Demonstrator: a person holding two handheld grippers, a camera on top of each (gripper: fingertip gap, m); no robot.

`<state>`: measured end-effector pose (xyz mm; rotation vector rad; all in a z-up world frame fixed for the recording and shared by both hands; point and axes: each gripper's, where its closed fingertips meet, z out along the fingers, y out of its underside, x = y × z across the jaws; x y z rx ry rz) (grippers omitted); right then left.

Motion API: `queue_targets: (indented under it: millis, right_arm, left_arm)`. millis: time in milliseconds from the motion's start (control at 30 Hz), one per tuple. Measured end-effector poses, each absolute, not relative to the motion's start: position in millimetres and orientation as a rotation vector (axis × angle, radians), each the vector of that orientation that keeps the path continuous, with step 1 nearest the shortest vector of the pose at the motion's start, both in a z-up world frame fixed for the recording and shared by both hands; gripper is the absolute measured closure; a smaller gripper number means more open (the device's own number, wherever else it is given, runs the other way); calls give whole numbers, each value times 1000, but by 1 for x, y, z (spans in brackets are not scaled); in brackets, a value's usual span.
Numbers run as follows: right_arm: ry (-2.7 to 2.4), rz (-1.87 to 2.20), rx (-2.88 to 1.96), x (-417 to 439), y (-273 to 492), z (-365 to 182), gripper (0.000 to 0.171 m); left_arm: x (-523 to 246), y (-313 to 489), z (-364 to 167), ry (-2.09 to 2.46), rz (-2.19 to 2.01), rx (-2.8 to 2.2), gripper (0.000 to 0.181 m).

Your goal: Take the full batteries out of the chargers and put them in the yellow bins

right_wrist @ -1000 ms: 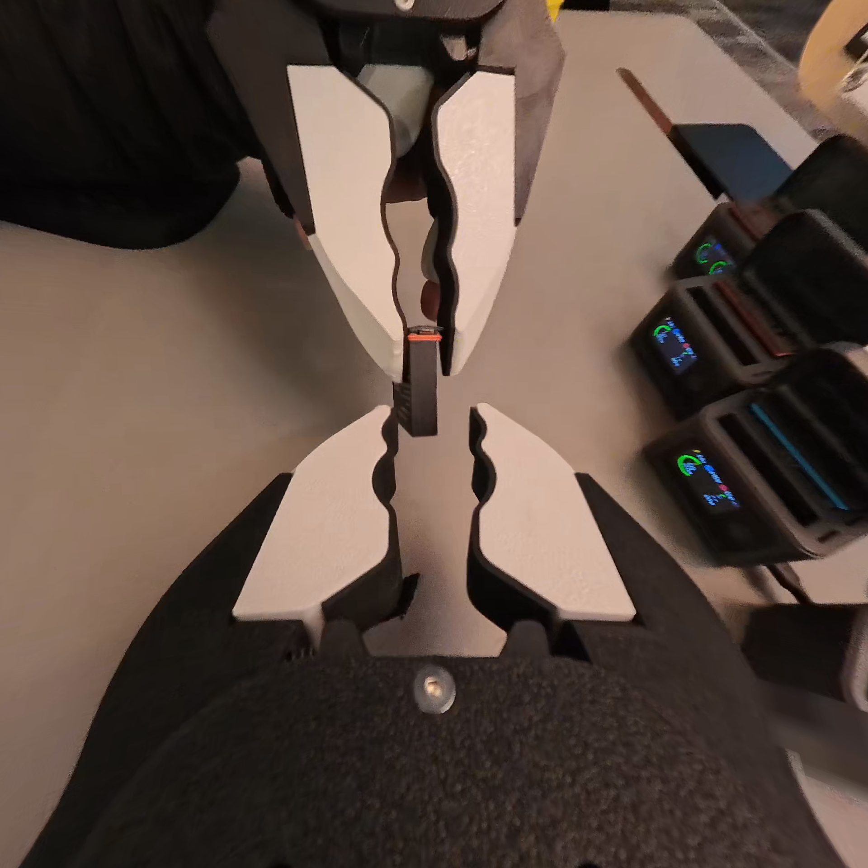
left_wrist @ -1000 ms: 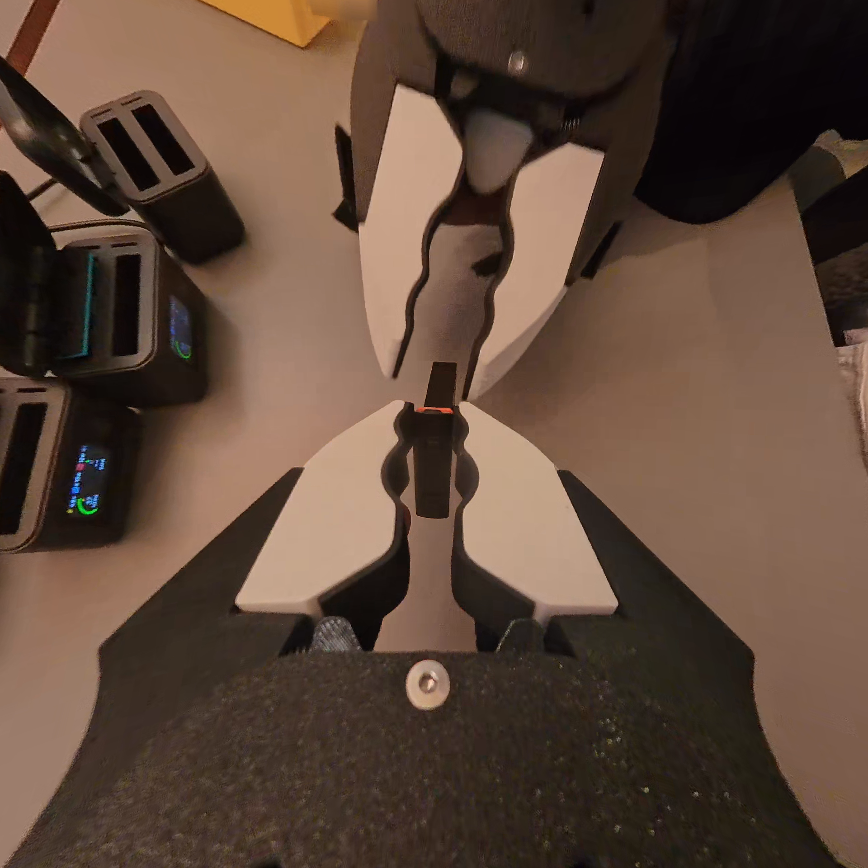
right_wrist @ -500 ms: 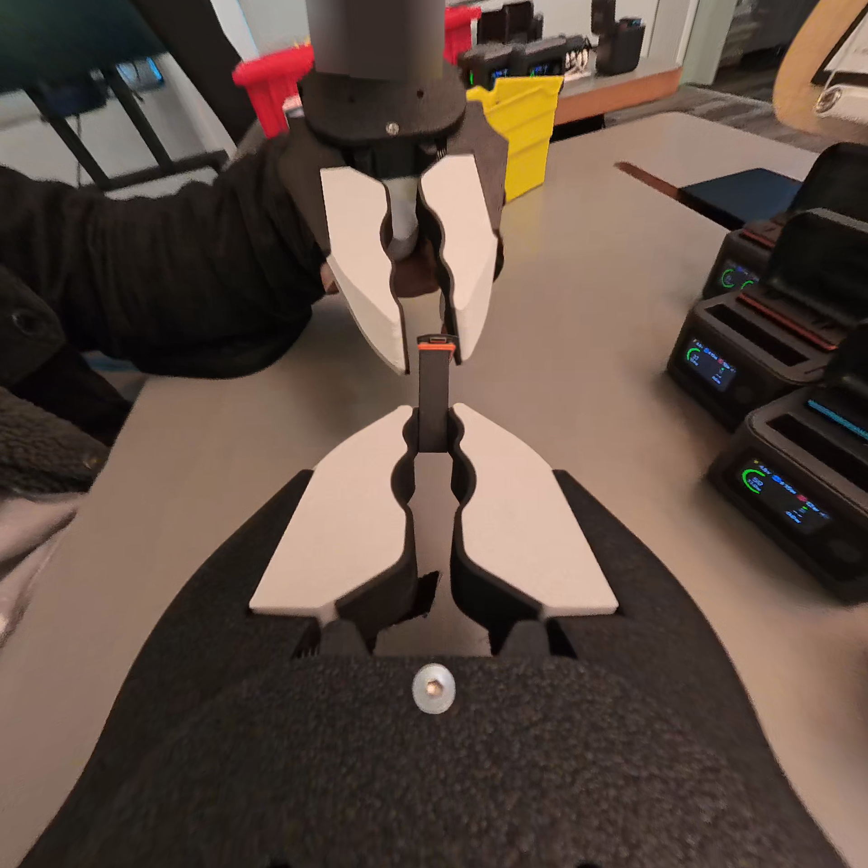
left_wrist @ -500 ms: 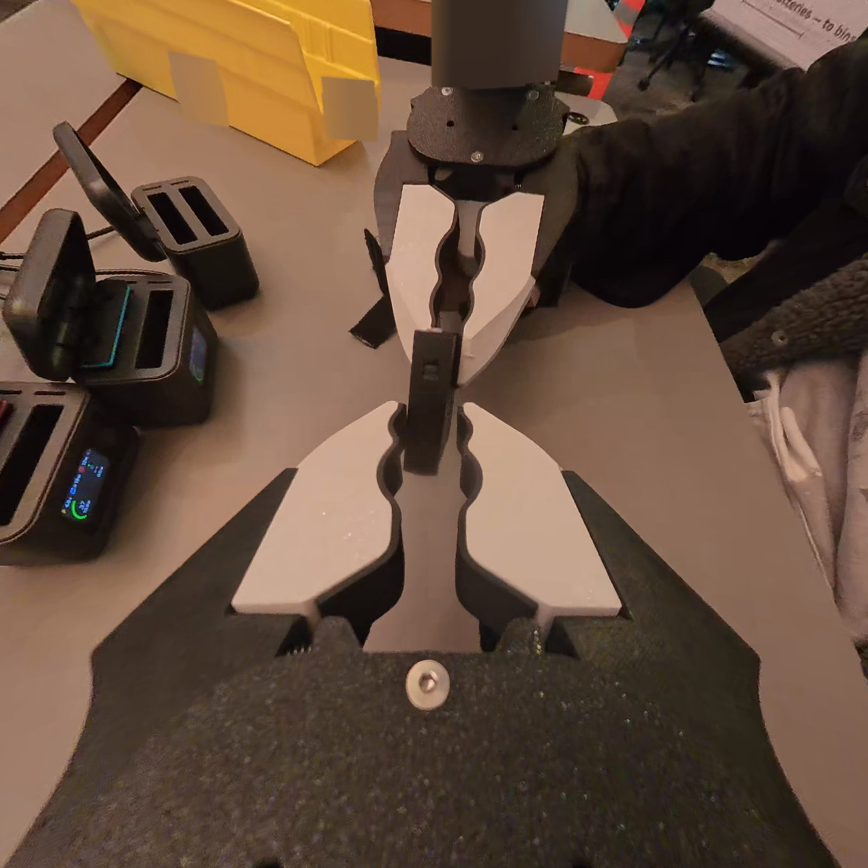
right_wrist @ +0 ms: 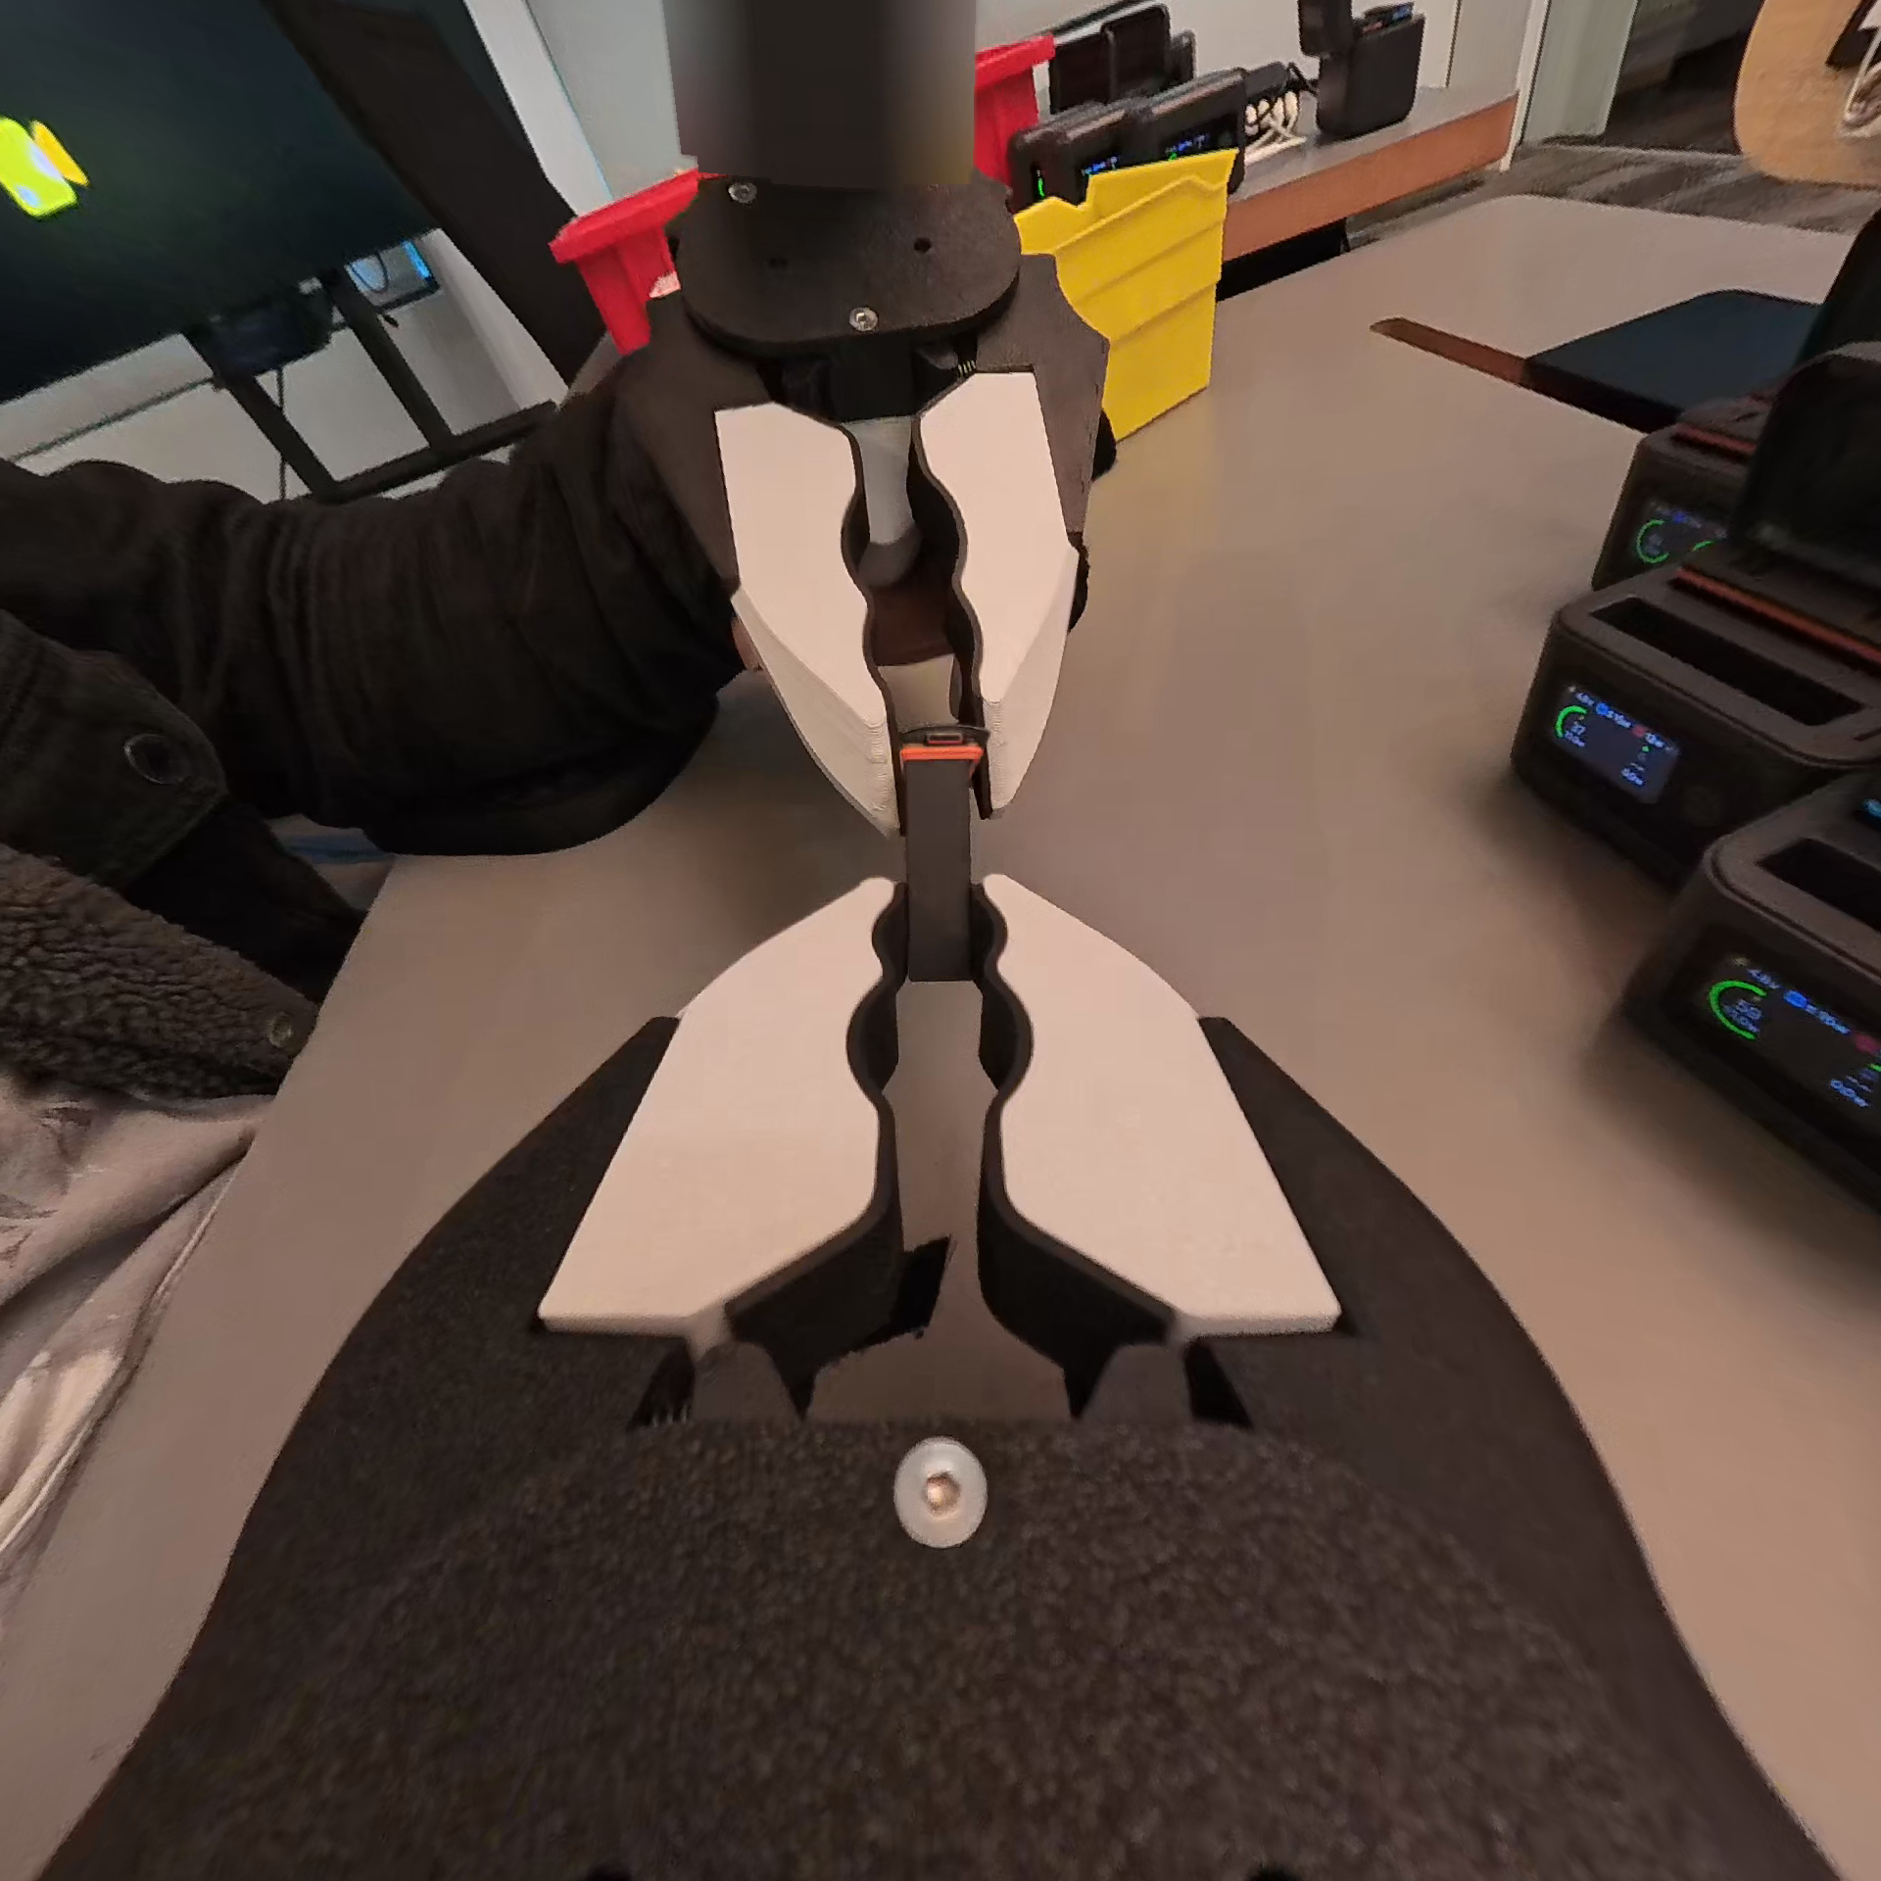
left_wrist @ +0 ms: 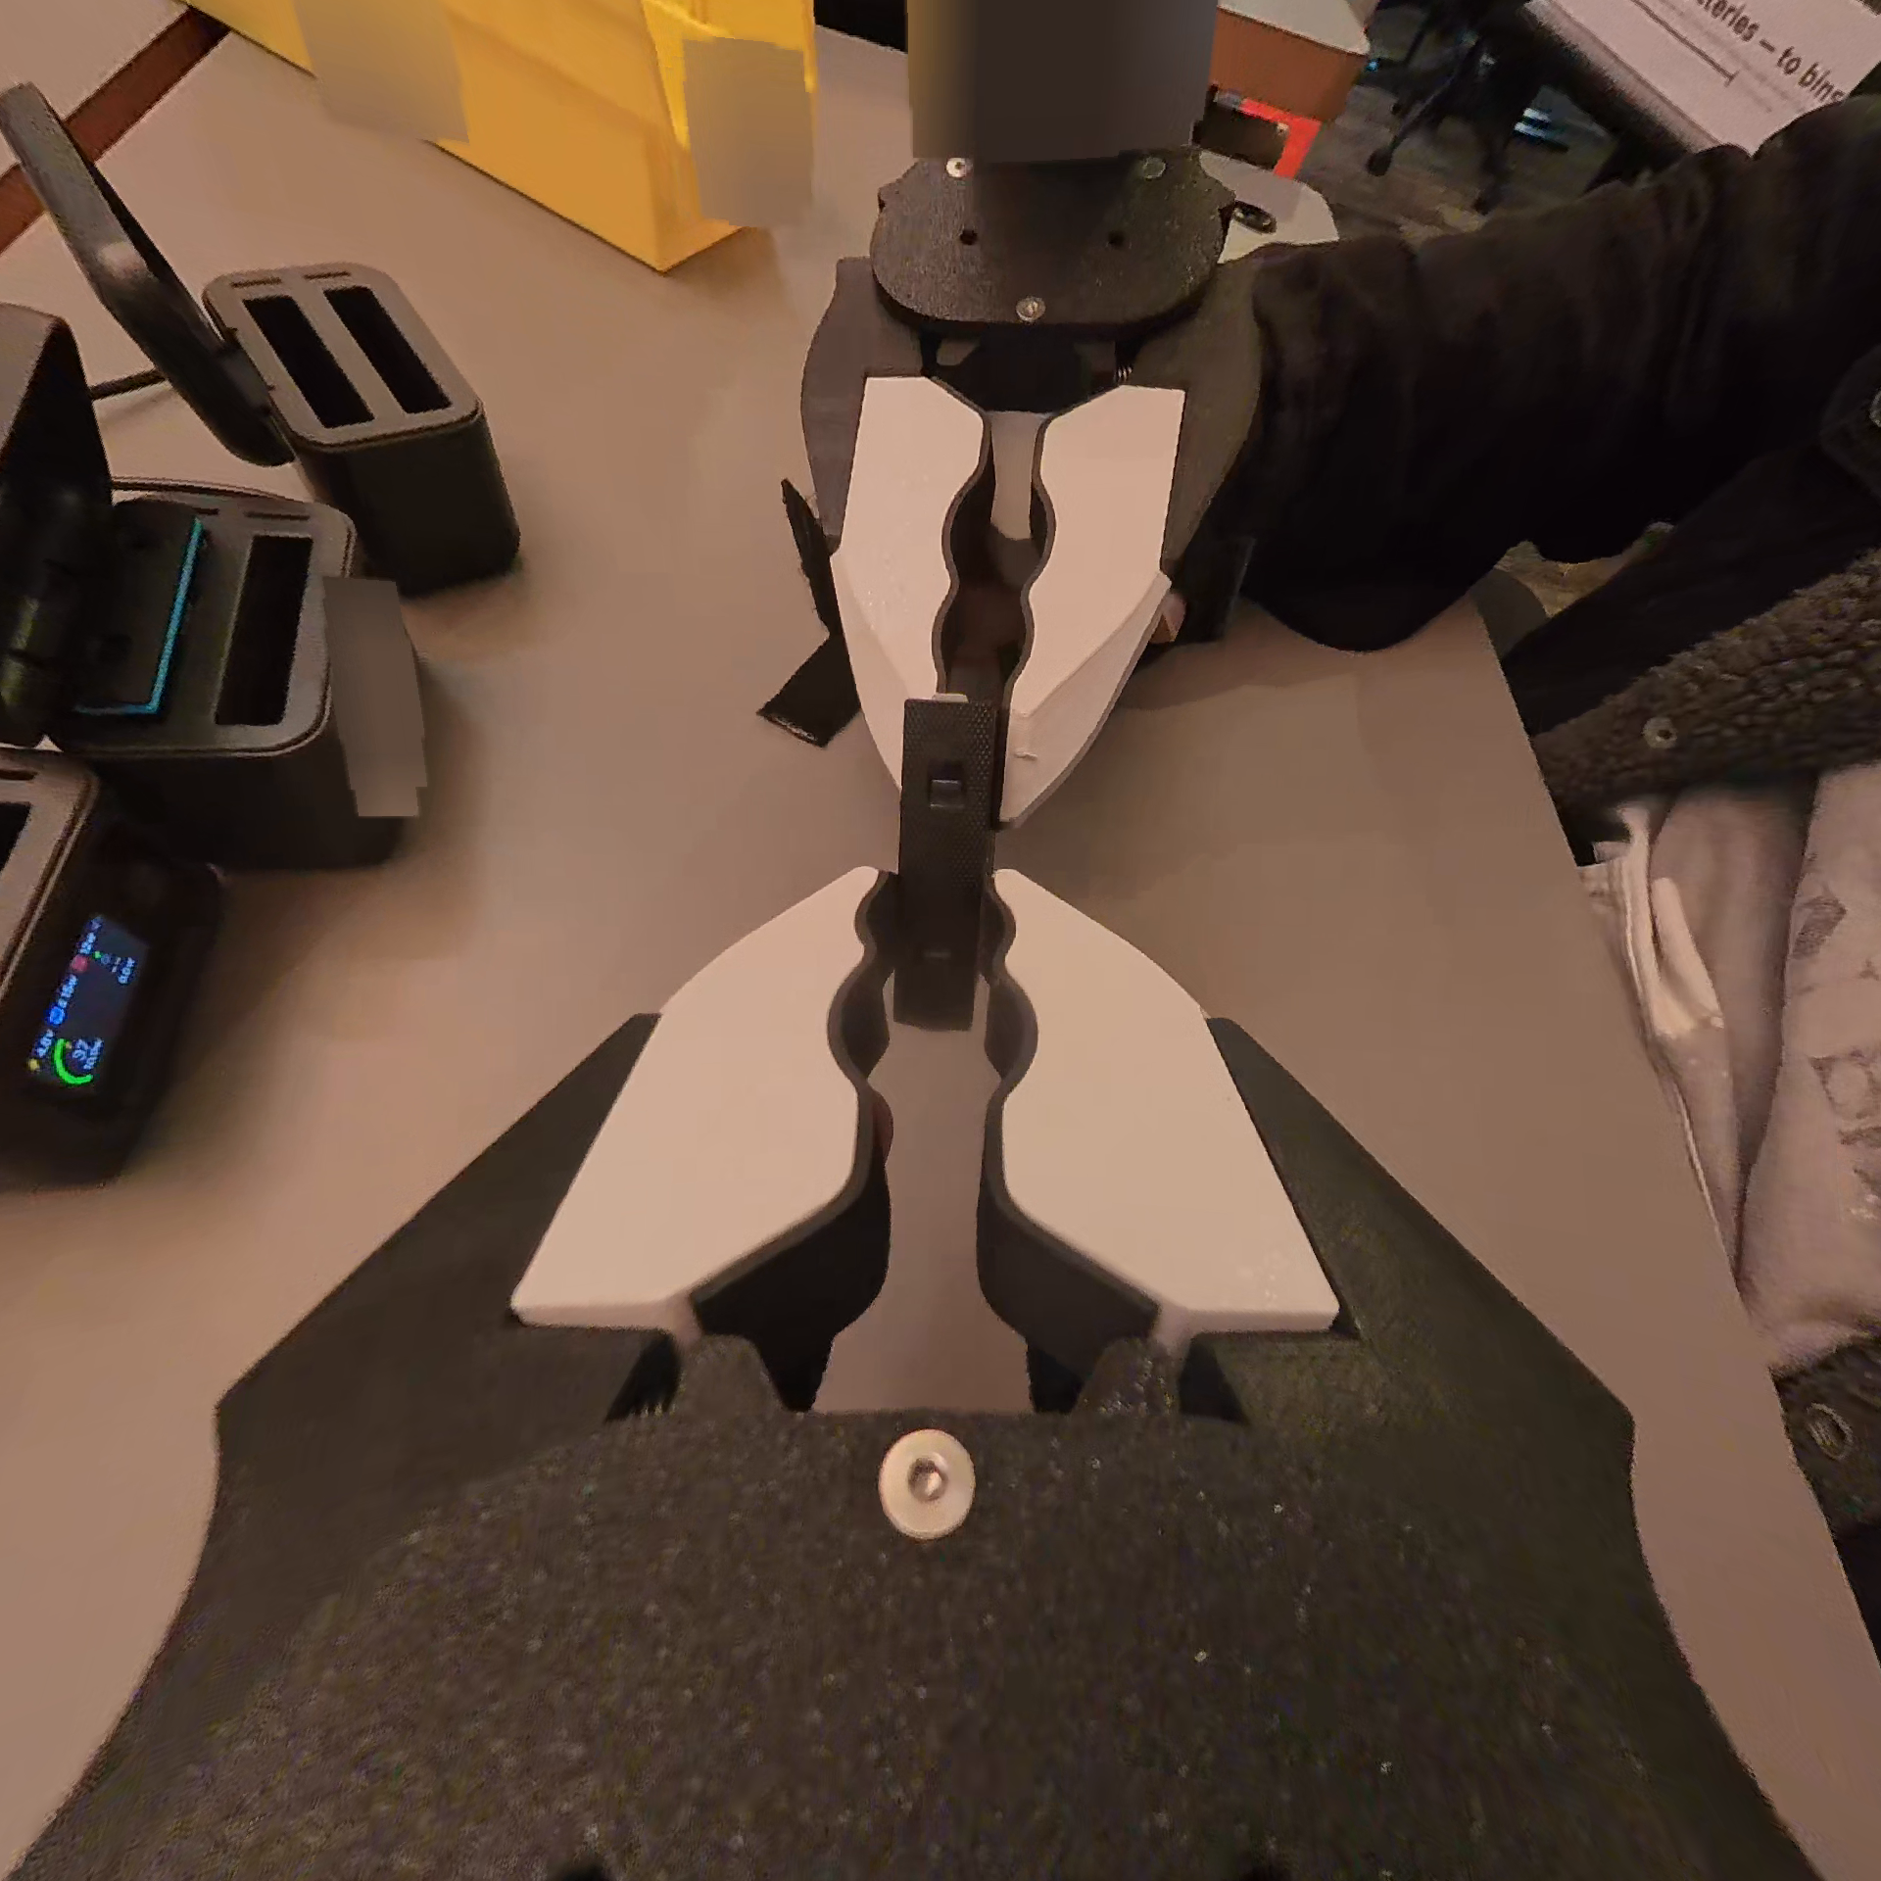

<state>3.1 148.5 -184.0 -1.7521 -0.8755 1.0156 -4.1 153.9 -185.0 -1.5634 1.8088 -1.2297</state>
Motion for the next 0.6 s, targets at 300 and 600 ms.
queue_targets:
  millis: [300,600]
  right_arm:
    - [-860,949,-1788,12,156,-190,156]
    - [-933,862,-1813,12,156,-199,148]
  left_arm:
    - [-6,161,-197,1805,-1150,-1744,166]
    - [-7,156,-210,1916,-959,-1749,166]
